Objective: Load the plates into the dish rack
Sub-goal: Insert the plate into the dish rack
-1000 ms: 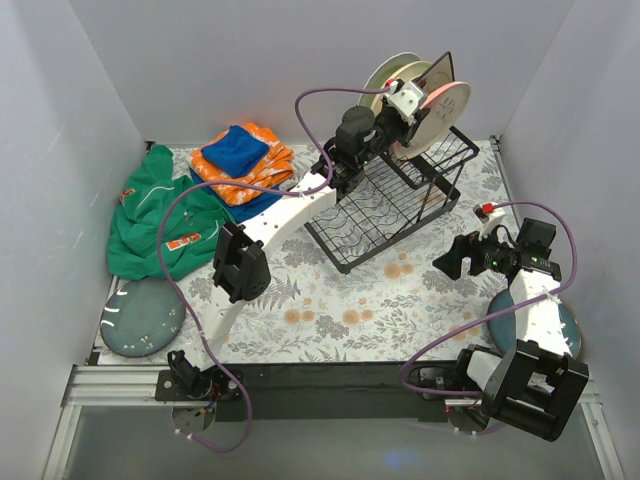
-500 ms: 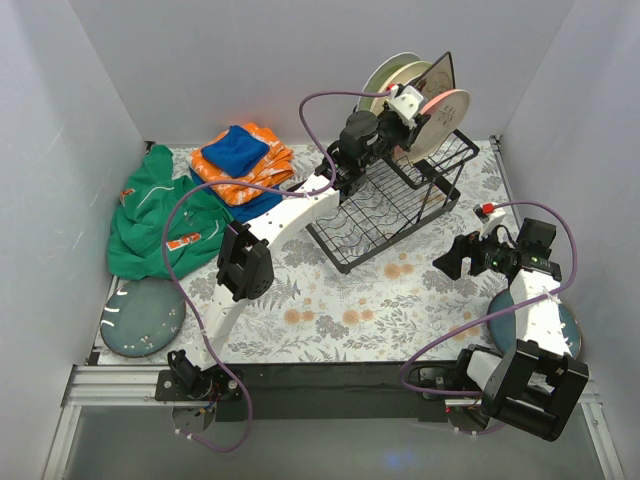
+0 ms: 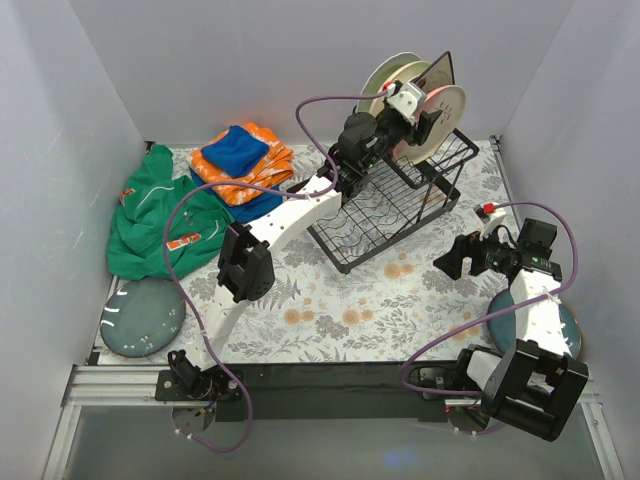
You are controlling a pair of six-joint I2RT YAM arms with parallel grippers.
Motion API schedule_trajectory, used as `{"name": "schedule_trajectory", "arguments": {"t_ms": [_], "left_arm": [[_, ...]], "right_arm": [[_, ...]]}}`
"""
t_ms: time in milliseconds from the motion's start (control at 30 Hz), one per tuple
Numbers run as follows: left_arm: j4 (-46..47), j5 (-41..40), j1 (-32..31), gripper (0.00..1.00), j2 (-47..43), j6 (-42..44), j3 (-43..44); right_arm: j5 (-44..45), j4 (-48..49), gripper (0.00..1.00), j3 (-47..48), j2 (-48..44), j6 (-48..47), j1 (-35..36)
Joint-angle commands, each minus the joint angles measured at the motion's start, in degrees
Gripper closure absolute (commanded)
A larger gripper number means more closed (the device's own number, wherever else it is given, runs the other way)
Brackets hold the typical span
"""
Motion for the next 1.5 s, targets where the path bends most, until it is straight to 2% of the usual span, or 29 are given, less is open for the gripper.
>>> {"name": "schedule_trajectory", "arguments": {"t_ms": [0,500,700,1067,1233,1333,1467], "left_arm": [[2.2,-2.6,0.7,0.47,-5.0,1.6,2.0],[3.7,-9.1,0.6,0.43,-9.8,9.4,1.0],[2.2,-8.2,0.6,0.43,-14.3,7.8,-2.3],[0.3,-6.9,0.6,0.42,-33.5,1.2,-25.7],[-1.1,-6.4,0.7,0.42,-46.7,-4.9,-41.9],[-2.6,-5.2,0.7,0.39,-55.4,-10.6,-52.4],[-6.2,-2.6,1.0,0.38,-64.7,-19.0,-64.9]], "right_arm": [[-1.5,-0.5,0.03,0.6,0.0,-0.5,-0.4],[-1.8,-0.7,0.03,0.7,-0.1,-0.8,-0.6],[-2.2,-1.0,0.03,0.8,-0.1,-1.4,-0.6],[-1.9,-2.0,0.03,1.0,-0.7,-3.2,-0.6],[-0.6,-7.5,0.03,4.7,0.5,-7.5,-0.6],[4.1,-13.7,0.03,10.3,2.5,-11.5,-0.6],[14.9,-21.1,0.03,15.8,4.9,-17.5,-0.6]]}}
